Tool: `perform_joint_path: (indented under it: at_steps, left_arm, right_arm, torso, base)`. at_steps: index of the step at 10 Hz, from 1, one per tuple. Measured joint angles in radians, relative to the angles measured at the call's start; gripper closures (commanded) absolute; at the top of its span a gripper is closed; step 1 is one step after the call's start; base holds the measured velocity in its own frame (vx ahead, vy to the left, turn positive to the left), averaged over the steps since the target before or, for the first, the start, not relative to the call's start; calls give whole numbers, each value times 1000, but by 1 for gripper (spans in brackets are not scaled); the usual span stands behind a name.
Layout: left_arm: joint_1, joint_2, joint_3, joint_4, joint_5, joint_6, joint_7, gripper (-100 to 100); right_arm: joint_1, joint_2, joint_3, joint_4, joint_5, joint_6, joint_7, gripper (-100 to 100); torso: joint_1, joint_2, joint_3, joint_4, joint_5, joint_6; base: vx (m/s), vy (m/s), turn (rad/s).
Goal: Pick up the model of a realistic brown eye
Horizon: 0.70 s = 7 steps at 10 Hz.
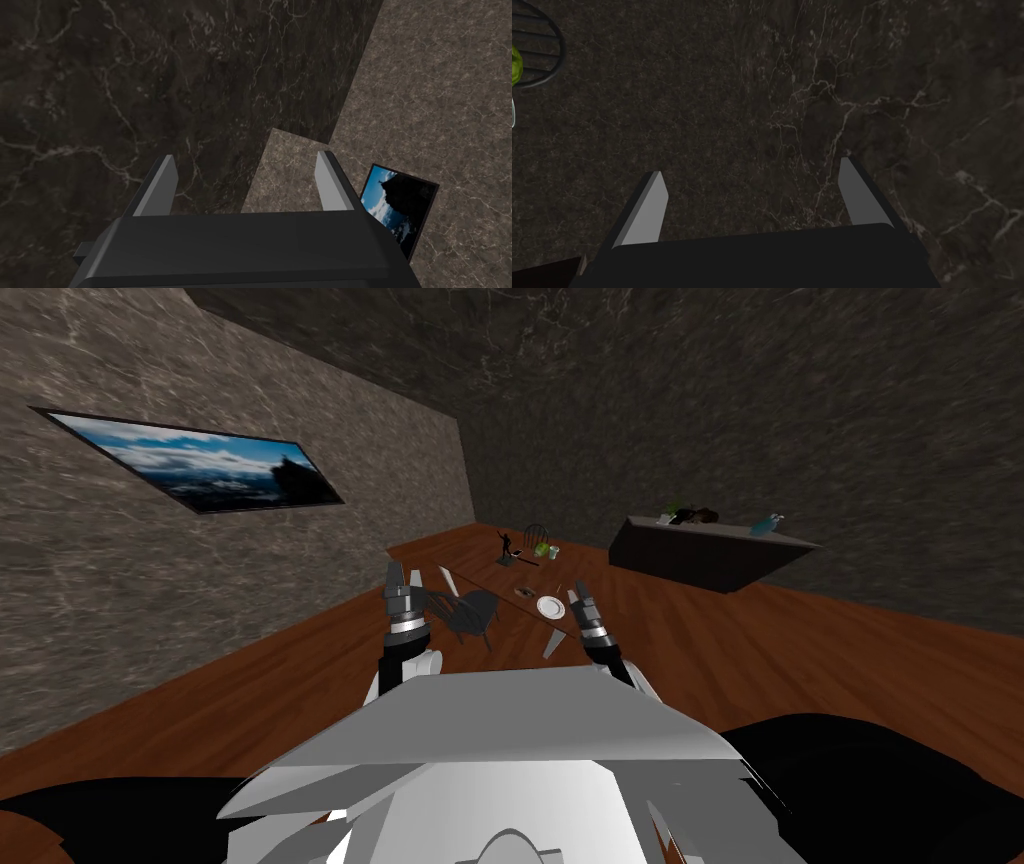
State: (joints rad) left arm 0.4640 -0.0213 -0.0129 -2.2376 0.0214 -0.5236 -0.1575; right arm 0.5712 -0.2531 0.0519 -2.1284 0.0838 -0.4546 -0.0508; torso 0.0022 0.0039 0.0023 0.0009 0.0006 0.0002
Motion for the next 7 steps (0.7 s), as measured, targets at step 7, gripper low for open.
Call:
perform_joint_path:
  at_steps: [7]
  left_arm:
    - [0,0,0,0,0,0,0,0]
  right_arm:
    - [54,-191,90,175,49,-7,38,-100]
  torso:
    - [0,-1,-1,0,0,0]
  base:
    - [-45,55,138]
